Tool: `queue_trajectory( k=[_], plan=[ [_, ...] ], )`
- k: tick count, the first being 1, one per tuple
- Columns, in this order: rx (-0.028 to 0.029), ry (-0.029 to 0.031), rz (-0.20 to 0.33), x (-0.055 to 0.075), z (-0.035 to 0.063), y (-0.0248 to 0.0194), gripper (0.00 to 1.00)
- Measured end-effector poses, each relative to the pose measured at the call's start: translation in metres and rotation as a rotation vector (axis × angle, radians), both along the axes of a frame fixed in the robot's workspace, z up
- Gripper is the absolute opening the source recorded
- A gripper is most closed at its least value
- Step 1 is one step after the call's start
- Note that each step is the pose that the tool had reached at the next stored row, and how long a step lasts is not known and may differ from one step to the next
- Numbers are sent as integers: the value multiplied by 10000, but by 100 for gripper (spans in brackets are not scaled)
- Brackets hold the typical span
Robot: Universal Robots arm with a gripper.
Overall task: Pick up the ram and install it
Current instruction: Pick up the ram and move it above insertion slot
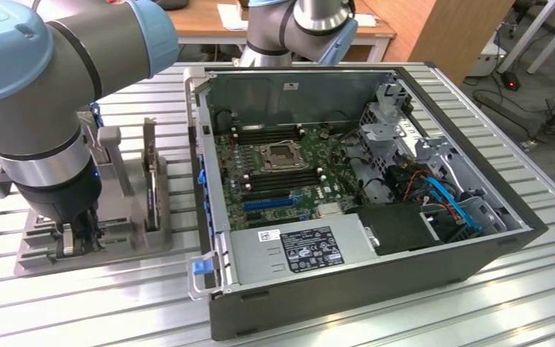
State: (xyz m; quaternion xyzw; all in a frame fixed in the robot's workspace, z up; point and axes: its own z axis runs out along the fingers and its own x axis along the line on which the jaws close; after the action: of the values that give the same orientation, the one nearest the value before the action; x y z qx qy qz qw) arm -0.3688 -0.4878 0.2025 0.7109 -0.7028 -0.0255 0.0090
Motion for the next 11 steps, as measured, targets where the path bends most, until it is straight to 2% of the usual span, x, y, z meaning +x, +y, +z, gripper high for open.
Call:
queue_trajectory(
  k=[5, 7, 8, 11],
  plan=[
    [0, -1, -1, 0, 0, 0, 26],
    [-1, 0, 0, 0, 0, 0, 24],
    [0, 0, 0, 0, 0, 0, 17],
    [0, 0, 0, 0, 0, 0, 17]
  ],
)
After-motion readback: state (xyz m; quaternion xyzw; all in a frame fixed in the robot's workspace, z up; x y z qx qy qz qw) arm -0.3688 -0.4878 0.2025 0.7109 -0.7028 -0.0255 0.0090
